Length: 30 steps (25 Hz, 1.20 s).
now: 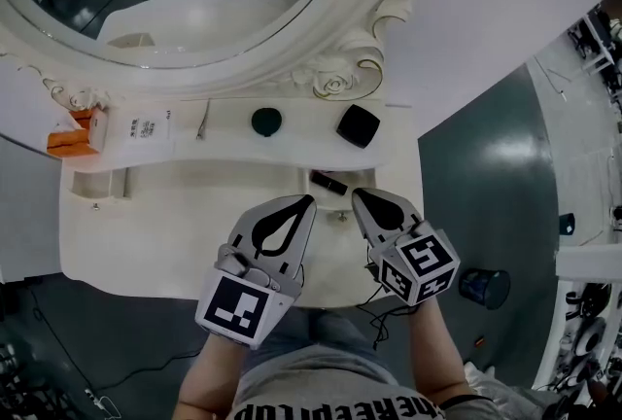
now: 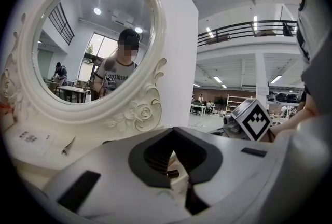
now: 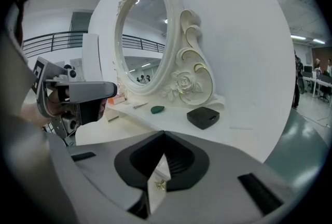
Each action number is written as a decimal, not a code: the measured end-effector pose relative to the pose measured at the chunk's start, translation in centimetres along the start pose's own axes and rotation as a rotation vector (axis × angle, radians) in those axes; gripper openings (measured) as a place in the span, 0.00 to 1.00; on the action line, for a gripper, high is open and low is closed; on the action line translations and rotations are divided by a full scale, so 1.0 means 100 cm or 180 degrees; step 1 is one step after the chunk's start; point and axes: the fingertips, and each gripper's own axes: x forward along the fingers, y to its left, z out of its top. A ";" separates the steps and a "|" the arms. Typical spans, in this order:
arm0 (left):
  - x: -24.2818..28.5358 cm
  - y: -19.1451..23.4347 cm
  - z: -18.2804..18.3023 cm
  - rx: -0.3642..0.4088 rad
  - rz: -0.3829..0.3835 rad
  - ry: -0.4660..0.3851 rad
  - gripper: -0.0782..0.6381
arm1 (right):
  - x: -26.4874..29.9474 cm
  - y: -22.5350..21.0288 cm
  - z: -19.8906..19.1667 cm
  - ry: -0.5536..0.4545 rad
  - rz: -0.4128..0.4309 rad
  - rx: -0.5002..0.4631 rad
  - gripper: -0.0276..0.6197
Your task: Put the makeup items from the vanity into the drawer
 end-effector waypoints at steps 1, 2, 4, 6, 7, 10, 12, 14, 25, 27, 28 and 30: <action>0.001 -0.002 0.001 0.0008 -0.0016 -0.0002 0.13 | -0.003 0.001 0.002 -0.0032 0.0018 0.0022 0.06; 0.001 -0.005 0.002 0.0017 -0.0034 -0.0002 0.13 | -0.005 0.003 0.005 -0.0063 0.0029 0.0032 0.06; 0.002 -0.009 0.003 0.0036 -0.0072 -0.0004 0.13 | -0.011 0.006 0.010 -0.0121 0.0027 0.0017 0.06; 0.003 -0.014 0.005 0.0054 -0.0112 -0.0010 0.13 | -0.017 0.009 0.016 -0.0180 0.0020 -0.0007 0.06; 0.004 -0.017 0.006 0.0063 -0.0132 -0.0013 0.13 | -0.020 0.010 0.019 -0.0212 0.0020 -0.0012 0.06; 0.005 -0.026 0.008 0.0091 -0.0196 -0.0020 0.13 | -0.031 0.014 0.026 -0.0315 0.0016 -0.0017 0.06; 0.006 -0.033 0.010 0.0112 -0.0237 -0.0027 0.13 | -0.039 0.016 0.030 -0.0380 0.0010 -0.0008 0.06; 0.006 -0.040 0.011 0.0130 -0.0277 -0.0036 0.13 | -0.047 0.017 0.034 -0.0444 0.0005 0.0011 0.06; 0.007 -0.087 0.021 0.0263 -0.0521 -0.0082 0.13 | -0.102 0.022 0.050 -0.0717 -0.0124 -0.0005 0.06; 0.007 -0.096 0.023 0.0290 -0.0569 -0.0087 0.13 | -0.113 0.023 0.052 -0.0775 -0.0154 -0.0010 0.06; 0.007 -0.101 0.024 0.0303 -0.0592 -0.0088 0.13 | -0.119 0.023 0.054 -0.0802 -0.0170 -0.0017 0.06; 0.007 -0.111 0.025 0.0330 -0.0638 -0.0093 0.13 | -0.130 0.024 0.056 -0.0851 -0.0202 -0.0043 0.06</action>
